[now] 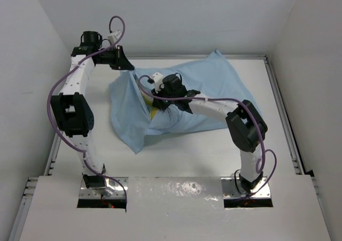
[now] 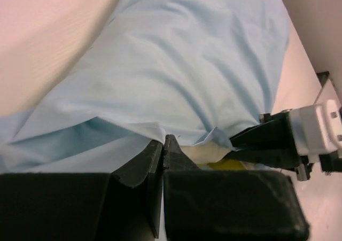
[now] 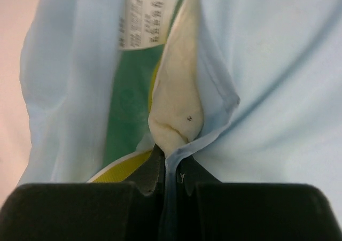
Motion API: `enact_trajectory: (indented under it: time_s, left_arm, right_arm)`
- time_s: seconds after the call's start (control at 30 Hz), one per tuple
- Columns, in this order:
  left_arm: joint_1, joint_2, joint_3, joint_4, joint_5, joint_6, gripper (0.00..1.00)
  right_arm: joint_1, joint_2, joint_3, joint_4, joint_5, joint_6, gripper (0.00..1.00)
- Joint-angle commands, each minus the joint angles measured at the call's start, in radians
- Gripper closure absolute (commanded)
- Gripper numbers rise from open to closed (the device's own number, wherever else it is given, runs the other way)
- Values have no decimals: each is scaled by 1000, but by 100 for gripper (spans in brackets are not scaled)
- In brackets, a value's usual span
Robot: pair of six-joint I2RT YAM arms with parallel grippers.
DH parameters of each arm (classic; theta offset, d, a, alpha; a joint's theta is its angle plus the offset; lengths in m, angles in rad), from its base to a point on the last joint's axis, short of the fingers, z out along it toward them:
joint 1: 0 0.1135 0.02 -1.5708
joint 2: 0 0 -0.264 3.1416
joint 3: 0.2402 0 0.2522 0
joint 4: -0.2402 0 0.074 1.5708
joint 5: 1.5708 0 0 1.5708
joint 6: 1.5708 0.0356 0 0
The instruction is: Put the pillow into the pillowcase
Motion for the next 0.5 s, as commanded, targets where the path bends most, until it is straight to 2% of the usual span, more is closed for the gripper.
enact_trajectory:
  time_s: [0.0, 0.1, 0.13, 0.17, 0.2, 0.23, 0.27, 0.3, 0.33, 0.4, 0.43, 0.47]
  left_arm:
    - [-9, -4, 91, 63, 142, 33, 100]
    - [-69, -50, 15, 46, 153, 137, 100]
    - [-89, -64, 7, 37, 168, 178, 100]
    - [-104, -62, 10, -30, 212, 211, 100]
    - [-119, -59, 46, -80, 225, 290, 100]
    - [-127, -49, 70, -139, 234, 347, 100]
    - [-135, -42, 94, -264, 236, 399, 100]
    - [-145, -39, 114, -311, 234, 445, 100]
    - [-145, -35, 114, -351, 236, 503, 100]
    - [-136, -27, 108, -431, 236, 545, 100]
    - [-133, -10, 114, -454, 234, 583, 100]
    - [-118, 1, 143, -471, 226, 585, 100]
  right_arm:
    - [36, 87, 118, -156, -141, -78, 100]
    - [37, 209, 316, -130, -162, -12, 100]
    - [34, 249, 451, -127, -138, 61, 100]
    - [28, 330, 517, -109, -116, 106, 100]
    - [16, 361, 601, -81, -84, 175, 100]
    - [-13, 389, 623, -48, 24, 343, 100]
    - [-30, 409, 632, 17, 80, 428, 100]
    - [-44, 435, 631, 40, 133, 515, 99]
    - [-61, 441, 626, 61, 170, 613, 93]
    - [-58, 449, 626, 79, 295, 608, 72]
    - [-46, 454, 644, 68, 315, 563, 48]
    - [-42, 454, 654, 34, 300, 535, 37]
